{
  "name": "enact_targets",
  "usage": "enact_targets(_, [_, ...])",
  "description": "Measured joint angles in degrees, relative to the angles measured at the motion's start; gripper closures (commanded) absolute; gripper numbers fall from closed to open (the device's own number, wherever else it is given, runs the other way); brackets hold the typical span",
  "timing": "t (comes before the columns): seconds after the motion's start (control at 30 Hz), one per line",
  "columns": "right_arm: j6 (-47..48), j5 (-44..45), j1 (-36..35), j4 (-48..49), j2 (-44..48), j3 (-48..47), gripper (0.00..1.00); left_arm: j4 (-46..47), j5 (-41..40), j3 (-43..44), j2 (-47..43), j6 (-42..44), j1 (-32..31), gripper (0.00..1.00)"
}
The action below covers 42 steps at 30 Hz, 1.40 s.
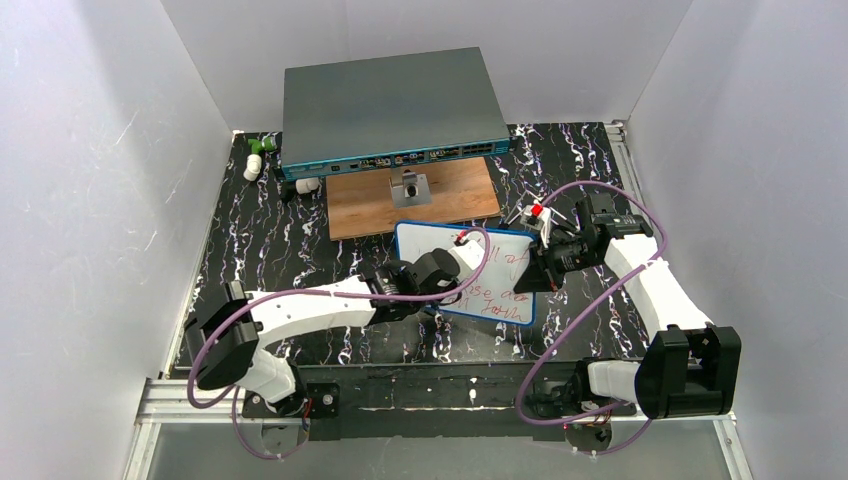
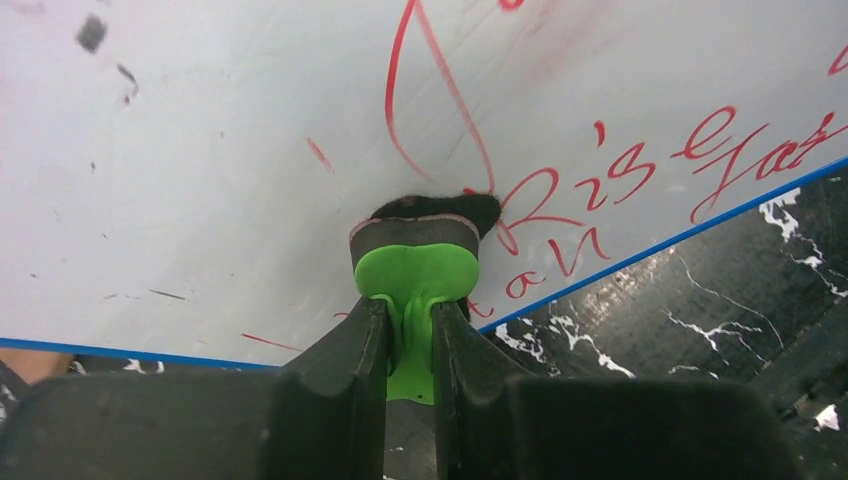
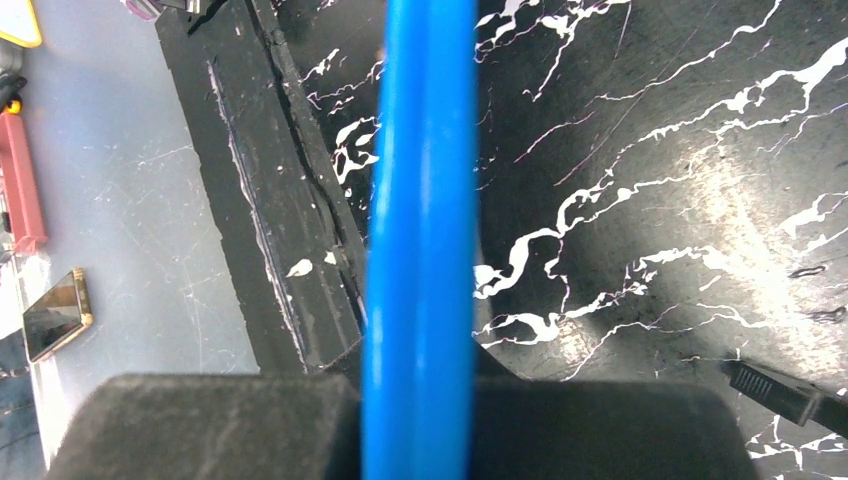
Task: Erase the whiteboard
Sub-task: Erase the center of the board with the whiteboard.
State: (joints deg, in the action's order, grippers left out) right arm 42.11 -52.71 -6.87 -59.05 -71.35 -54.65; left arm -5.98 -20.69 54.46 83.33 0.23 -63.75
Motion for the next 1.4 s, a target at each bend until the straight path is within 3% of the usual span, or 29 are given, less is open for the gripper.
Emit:
enact_targets(0.5, [-0.4, 0.3, 0.1, 2.5, 0.0, -0.3, 0.99, -1.5, 3.0, 8.5, 1.2, 2.7, 5.0, 1.00])
enact_targets(0.93, [-0.1, 0.3, -0.1, 1.1, 0.0, -0.3, 0.99, 4.5, 4.5, -1.6, -5.2, -2.4, 7.9, 1.00])
enact_targets(1.17, [-0.2, 0.2, 0.0, 0.7, 0.0, -0.3, 0.99, 6.6, 2.2, -3.5, -4.7, -3.7, 5.2, 1.00])
enact_targets(1.4, [-1.0, 0.3, 0.3, 0.6, 0.0, -0.3, 0.99, 5.2, 0.6, 0.7, 0.3, -2.3, 1.0, 1.00])
